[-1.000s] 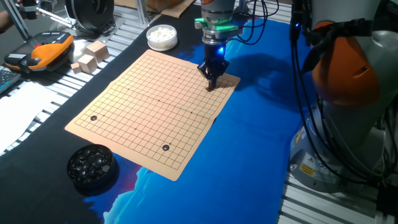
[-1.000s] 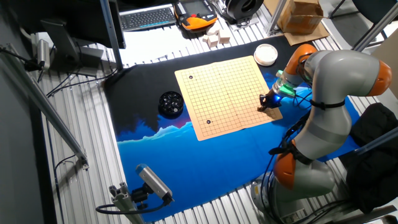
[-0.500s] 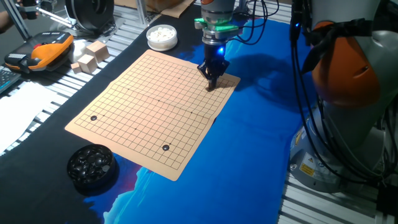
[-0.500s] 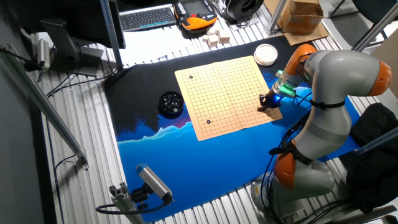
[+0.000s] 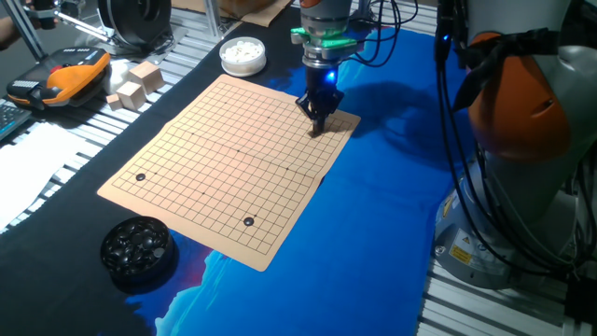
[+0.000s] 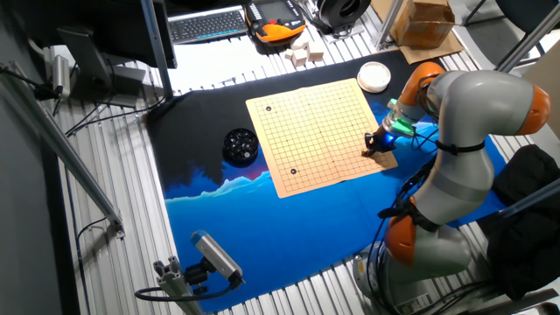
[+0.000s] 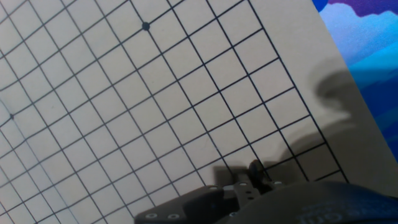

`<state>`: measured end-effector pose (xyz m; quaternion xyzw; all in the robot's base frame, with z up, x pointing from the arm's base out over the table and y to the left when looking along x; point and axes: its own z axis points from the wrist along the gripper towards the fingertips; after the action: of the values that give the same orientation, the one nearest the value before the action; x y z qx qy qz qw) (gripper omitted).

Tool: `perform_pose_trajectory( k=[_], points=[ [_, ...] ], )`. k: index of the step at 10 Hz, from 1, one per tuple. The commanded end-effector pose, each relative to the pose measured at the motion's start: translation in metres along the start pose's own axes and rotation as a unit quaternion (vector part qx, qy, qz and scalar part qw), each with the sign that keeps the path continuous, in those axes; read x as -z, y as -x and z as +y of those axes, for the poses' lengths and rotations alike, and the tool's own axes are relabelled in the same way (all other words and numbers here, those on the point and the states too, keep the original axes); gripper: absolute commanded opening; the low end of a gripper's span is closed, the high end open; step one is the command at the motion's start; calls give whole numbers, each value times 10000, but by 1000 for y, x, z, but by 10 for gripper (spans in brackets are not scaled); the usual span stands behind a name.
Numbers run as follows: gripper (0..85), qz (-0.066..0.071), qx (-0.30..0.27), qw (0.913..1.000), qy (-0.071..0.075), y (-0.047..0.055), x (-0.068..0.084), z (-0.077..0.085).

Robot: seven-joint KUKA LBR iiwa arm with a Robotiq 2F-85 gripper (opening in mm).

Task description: Play the first move as black on the 3-4 point in the upper right corner of the Go board

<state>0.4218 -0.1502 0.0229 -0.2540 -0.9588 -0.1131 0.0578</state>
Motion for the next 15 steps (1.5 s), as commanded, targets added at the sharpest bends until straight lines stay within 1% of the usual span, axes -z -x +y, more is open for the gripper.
perform_pose_trajectory(
  k=[1,2,6,9,12,15],
  points=[
    [170,-7,-3,10000,-1,0,0,0],
    [340,-20,0,10000,-32,0,0,0],
    [340,-41,-4,10000,-76,0,0,0],
    [340,-36,-28,10000,-72,0,-1,0],
    [340,7,-113,9999,-21,-1,0,1],
    [340,-3,-134,9999,-47,-2,0,2]
  ],
)
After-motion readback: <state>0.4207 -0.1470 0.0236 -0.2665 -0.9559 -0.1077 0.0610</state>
